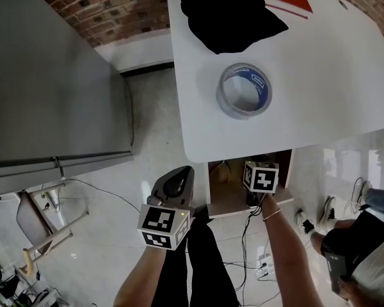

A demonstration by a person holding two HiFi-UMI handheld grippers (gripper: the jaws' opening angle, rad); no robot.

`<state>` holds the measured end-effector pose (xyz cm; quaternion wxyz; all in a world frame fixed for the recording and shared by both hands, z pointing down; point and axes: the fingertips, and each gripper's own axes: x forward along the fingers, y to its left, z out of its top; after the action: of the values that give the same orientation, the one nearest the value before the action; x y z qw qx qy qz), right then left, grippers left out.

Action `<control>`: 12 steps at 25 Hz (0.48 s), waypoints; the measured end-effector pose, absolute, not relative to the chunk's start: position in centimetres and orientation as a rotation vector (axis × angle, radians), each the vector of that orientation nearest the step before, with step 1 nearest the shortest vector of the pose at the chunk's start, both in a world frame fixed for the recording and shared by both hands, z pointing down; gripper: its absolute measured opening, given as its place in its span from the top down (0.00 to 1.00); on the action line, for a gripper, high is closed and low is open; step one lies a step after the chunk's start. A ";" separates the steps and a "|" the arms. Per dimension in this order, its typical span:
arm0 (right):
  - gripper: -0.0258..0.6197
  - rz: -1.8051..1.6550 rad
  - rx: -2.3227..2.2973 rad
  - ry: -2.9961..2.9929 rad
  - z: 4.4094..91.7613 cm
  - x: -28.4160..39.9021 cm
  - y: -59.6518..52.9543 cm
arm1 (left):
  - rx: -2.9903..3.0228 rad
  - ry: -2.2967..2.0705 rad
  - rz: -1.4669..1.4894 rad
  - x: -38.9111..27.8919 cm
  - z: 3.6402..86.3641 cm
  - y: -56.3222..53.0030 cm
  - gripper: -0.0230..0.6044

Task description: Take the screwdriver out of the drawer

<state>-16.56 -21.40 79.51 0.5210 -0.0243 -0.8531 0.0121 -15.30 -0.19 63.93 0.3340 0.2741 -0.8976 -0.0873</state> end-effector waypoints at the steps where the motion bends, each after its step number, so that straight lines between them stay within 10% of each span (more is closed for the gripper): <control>1: 0.93 0.031 -0.057 -2.053 79.2 -16.4 -21.4 | 0.719 -2.342 -0.228 -15.3 63.9 -0.2 0.98; 12: 0.93 0.083 -0.071 -2.186 73.1 -15.5 -20.1 | 0.770 -2.340 -0.216 -15.1 61.4 -1.3 0.98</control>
<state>-15.50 -20.10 73.13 0.4585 -0.0287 -0.8876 0.0336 -15.06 -1.34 61.39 0.3280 0.2943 -0.8938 -0.0826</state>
